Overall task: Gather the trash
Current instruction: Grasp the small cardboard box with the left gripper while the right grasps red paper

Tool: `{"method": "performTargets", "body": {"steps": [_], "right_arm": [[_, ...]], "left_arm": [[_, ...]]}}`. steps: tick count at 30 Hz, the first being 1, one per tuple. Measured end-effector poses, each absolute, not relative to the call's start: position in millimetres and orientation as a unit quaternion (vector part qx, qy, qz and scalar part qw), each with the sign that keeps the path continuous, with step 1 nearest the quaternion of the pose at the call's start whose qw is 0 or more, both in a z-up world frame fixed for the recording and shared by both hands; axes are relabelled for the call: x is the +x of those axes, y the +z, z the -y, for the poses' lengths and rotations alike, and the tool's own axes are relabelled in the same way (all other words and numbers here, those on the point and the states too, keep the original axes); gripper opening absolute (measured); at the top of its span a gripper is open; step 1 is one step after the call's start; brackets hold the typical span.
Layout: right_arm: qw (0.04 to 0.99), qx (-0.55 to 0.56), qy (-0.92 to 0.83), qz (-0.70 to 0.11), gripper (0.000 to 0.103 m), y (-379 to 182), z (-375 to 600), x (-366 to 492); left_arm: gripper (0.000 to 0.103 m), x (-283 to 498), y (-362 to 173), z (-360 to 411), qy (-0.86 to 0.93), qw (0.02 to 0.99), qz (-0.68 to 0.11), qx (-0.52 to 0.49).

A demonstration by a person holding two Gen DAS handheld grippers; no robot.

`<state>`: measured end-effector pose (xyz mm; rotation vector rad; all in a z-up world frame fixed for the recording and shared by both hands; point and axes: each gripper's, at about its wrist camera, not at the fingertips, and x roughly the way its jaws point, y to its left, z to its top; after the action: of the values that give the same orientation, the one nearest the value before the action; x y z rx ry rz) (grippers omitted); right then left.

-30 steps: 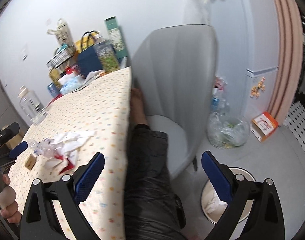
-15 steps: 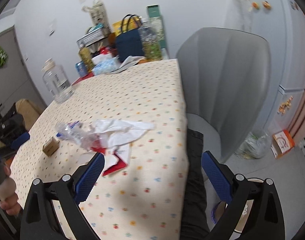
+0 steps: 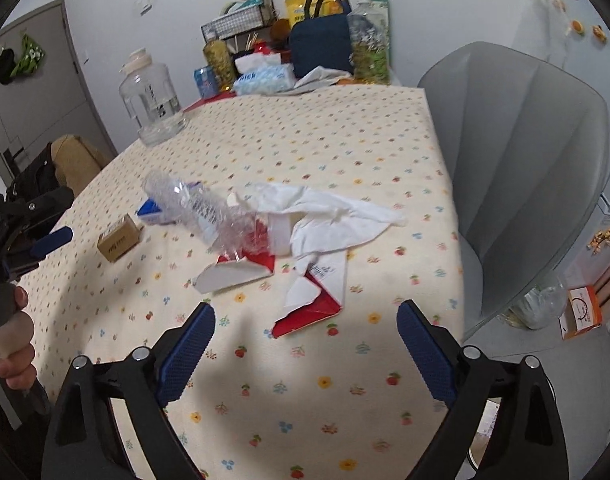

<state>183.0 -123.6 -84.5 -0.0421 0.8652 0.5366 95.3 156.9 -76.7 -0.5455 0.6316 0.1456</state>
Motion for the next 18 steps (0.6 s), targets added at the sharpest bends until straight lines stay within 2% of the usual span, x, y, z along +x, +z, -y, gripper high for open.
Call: {"method": "performTargets", "body": {"steps": [3, 9, 11, 13, 14, 15, 16, 18], "right_arm": [[0.866, -0.030, 0.252, -0.431, 0.077, -96, 117, 187], [0.868, -0.055, 0.239, -0.431, 0.067, -98, 110, 193], [0.870, -0.070, 0.233, -0.428, 0.057, -97, 106, 196], [0.871, -0.073, 0.235, -0.425, 0.038, -97, 105, 196], [0.870, -0.071, 0.239, -0.424, 0.037, -96, 106, 195], [0.870, -0.068, 0.241, -0.424, 0.035, -96, 108, 195], [0.871, -0.064, 0.242, -0.423, 0.034, -96, 110, 194], [0.870, -0.055, 0.247, -0.424, 0.033, -94, 113, 191]], "left_arm": [[0.097, 99, -90, -161, 0.077, 0.904, -0.324, -0.268], [0.097, 119, -113, -159, 0.096, 0.898, -0.347, -0.252], [0.097, 126, -116, -158, 0.105, 0.895, -0.358, -0.247], [0.095, 129, -114, -158, 0.114, 0.897, -0.355, -0.238], [0.090, 130, -116, -158, 0.118, 0.894, -0.362, -0.235], [0.077, 130, -116, -157, 0.127, 0.894, -0.364, -0.229], [0.052, 128, -116, -158, 0.127, 0.893, -0.366, -0.229], [0.042, 124, -117, -160, 0.126, 0.891, -0.368, -0.233]]}}
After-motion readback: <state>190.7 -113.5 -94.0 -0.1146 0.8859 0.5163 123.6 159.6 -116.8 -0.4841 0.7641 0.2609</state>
